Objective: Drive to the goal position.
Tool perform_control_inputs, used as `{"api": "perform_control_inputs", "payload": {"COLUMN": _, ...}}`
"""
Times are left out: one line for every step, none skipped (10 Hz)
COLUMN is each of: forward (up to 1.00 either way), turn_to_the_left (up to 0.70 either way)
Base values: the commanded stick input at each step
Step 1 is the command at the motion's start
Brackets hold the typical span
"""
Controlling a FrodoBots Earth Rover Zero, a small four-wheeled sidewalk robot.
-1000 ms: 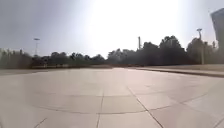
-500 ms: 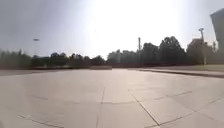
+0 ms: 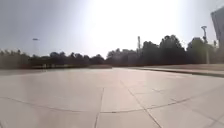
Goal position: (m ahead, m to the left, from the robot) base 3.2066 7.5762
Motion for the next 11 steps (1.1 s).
{"api": "perform_control_inputs", "payload": {"forward": 0.7, "turn_to_the_left": 0.02}}
{"api": "perform_control_inputs", "payload": {"forward": 0.7, "turn_to_the_left": 0.02}}
{"api": "perform_control_inputs", "payload": {"forward": 0.7, "turn_to_the_left": 0.02}}
{"api": "perform_control_inputs", "payload": {"forward": 0.7, "turn_to_the_left": 0.02}}
{"api": "perform_control_inputs", "payload": {"forward": 0.7, "turn_to_the_left": 0.01}}
{"api": "perform_control_inputs", "payload": {"forward": 0.7, "turn_to_the_left": 0.0}}
{"api": "perform_control_inputs", "payload": {"forward": 0.7, "turn_to_the_left": 0.0}}
{"api": "perform_control_inputs", "payload": {"forward": 0.7, "turn_to_the_left": 0.0}}
{"api": "perform_control_inputs", "payload": {"forward": 0.7, "turn_to_the_left": 0.0}}
{"api": "perform_control_inputs", "payload": {"forward": 0.7, "turn_to_the_left": 0.0}}
{"api": "perform_control_inputs", "payload": {"forward": 0.7, "turn_to_the_left": 0.0}}
